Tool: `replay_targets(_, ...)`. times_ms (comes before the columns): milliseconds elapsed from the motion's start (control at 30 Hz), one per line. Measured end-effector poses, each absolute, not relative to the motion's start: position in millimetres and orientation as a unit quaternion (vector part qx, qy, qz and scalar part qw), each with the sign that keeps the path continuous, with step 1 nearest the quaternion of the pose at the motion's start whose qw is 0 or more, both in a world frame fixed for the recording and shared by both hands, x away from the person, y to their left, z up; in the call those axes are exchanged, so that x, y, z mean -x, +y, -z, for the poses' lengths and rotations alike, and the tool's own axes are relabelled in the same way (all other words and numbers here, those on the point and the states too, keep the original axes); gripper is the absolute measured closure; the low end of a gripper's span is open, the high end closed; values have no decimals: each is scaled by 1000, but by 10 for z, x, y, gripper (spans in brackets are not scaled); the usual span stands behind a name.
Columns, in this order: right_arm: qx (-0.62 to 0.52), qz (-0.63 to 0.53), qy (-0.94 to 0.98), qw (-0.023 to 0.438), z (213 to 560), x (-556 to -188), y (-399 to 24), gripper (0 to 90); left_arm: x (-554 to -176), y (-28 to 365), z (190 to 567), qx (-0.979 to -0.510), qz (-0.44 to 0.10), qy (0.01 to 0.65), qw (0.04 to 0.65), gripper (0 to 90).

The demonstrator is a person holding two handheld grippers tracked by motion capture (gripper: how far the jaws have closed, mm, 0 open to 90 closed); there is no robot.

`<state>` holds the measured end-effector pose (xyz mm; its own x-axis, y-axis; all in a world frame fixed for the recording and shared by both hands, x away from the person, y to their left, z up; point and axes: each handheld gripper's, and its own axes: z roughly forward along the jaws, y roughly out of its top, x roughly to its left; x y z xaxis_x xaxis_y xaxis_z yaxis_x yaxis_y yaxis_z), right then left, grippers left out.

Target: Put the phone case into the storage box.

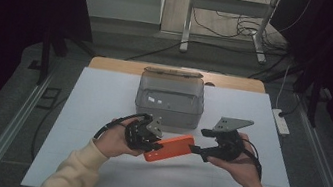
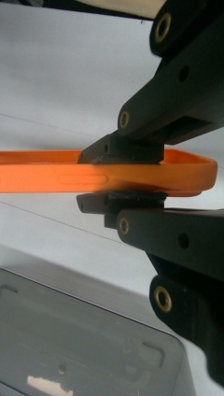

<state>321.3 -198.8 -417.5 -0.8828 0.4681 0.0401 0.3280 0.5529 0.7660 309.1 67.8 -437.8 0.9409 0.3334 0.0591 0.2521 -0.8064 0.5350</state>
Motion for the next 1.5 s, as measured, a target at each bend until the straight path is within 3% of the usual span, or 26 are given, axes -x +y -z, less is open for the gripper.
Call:
replay_targets(767,-205,-395,894,54,4166,-3271,-1870,348,-3168,428,4401,-963,-57,124,232,789)
replay_targets(1133,-203,-356,912,-17,4254,-3430,-1739,404,-3273,294,4360,-975,-32,85,205,789)
replay_targets(1500,-200,-325,922,-69,4343,-3512,-1646,520,-3328,209,4354,-983,-25,54,176,788)
